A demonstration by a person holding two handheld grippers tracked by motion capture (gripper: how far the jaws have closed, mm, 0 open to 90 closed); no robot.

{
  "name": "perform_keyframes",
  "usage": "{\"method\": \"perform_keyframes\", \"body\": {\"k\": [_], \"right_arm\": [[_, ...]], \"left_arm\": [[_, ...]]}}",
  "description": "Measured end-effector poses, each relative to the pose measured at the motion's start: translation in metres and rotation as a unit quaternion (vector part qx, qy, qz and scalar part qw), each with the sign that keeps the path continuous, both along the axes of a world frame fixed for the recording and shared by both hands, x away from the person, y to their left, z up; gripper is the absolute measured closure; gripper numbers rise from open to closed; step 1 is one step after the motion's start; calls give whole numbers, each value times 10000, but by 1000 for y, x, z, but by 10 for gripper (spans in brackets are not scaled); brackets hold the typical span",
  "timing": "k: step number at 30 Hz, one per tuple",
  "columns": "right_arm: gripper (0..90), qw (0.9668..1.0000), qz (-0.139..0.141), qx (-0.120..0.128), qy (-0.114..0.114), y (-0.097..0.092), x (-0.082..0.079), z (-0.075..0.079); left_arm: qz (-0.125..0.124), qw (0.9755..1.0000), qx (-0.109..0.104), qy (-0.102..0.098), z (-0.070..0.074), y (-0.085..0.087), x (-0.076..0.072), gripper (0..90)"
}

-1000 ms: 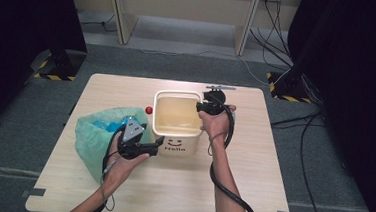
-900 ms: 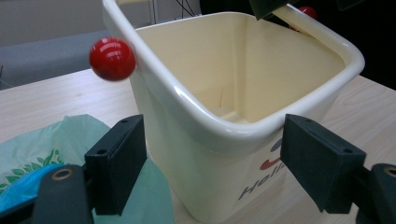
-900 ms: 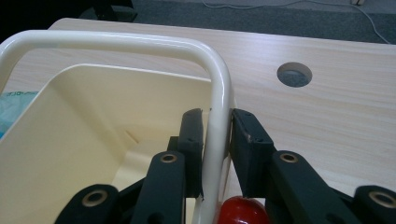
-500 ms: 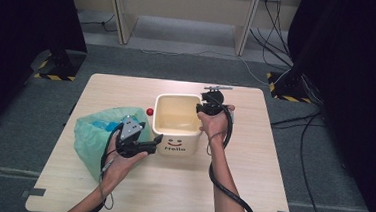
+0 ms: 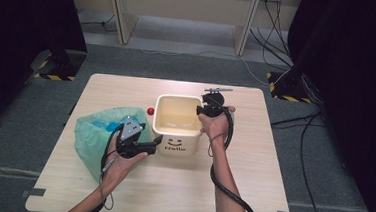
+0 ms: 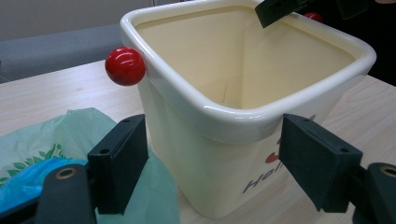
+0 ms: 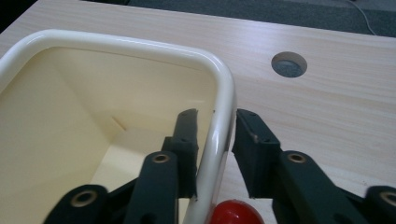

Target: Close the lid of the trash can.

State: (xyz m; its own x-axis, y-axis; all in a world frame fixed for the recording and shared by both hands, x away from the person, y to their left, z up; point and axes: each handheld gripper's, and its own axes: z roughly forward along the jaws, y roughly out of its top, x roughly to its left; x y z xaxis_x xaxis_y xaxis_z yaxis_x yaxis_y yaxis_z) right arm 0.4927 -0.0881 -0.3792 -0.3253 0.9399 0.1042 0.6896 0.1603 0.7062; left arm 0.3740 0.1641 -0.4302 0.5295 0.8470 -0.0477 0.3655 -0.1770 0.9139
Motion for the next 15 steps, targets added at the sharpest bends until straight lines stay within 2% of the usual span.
{"method": "perform_keyframes", "body": {"k": [3, 9, 15], "right_arm": [[650, 9999, 12, 130, -74, -4, -1, 3], [593, 9994, 35, 212, -267, -13, -4, 15], [528, 9987, 20, 356, -377, -25, -9, 20]], "left_arm": [[-18, 10000, -8, 15, 0, 0, 0, 239], [-43, 10000, -50, -3, 2, 0, -2, 234], [-68, 9998, -173, -45, 8, 3, -6, 227]]}}
